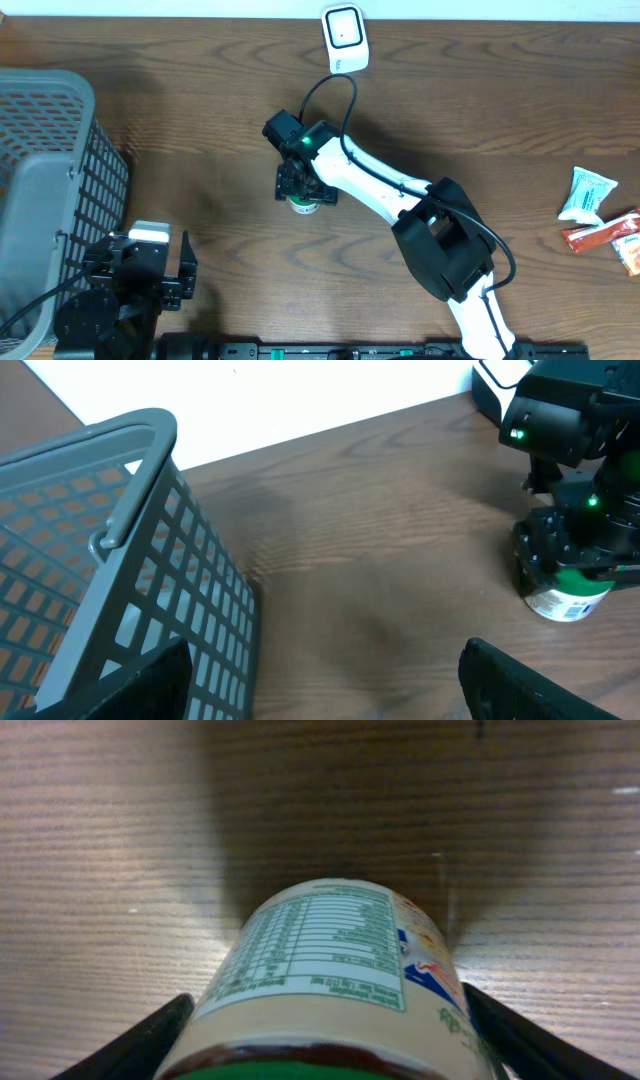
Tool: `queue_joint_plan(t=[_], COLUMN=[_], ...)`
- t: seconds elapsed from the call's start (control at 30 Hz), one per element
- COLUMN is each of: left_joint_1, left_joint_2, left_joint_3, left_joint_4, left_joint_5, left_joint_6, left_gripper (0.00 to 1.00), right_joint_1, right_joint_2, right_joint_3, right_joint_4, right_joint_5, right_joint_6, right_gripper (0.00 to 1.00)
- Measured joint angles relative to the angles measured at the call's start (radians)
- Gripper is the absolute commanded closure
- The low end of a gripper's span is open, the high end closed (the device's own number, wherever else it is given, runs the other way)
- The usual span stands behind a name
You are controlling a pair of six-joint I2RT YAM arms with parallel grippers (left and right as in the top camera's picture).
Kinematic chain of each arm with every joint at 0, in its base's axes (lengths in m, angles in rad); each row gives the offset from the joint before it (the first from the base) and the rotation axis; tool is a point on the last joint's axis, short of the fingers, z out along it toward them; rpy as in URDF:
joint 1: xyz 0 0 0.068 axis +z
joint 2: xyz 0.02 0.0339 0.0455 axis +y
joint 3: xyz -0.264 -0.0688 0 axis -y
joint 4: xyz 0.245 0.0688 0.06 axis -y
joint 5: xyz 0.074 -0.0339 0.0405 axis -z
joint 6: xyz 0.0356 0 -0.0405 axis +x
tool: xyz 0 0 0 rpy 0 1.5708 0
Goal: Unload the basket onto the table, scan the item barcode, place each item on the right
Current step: 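Move the right gripper over the green-lidded jar and lower onto it, then grasp the jar with the right gripper and lift it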
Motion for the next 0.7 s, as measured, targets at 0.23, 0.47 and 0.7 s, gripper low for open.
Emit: queue_joint_plan(t=[0.23,0.47,0.7], left_joint_1=[0.0,0.0,0.0], left_joint_2=[0.0,0.0,0.0], left_joint_3=[0.0,0.0,0.0], left_joint_4=[0.0,0.0,0.0], left_joint_5=[0.0,0.0,0.0], left_joint_6=[0.0,0.0,0.0], left_gripper=[0.14,0.14,0.14], right_joint_1=[0.0,-0.049,-0.172], right_joint_2=[-0.001,0.005,0.005], right_joint_3=[0.003,0.083,0.174], right_joint_4=[-0.053,-0.221,-0.427], right_joint_5=[-0.012,-0.177,-0.333], right_joint_6=[-0.052,-0.165,-0.323], right_gripper=[0.33,0.33,0.32])
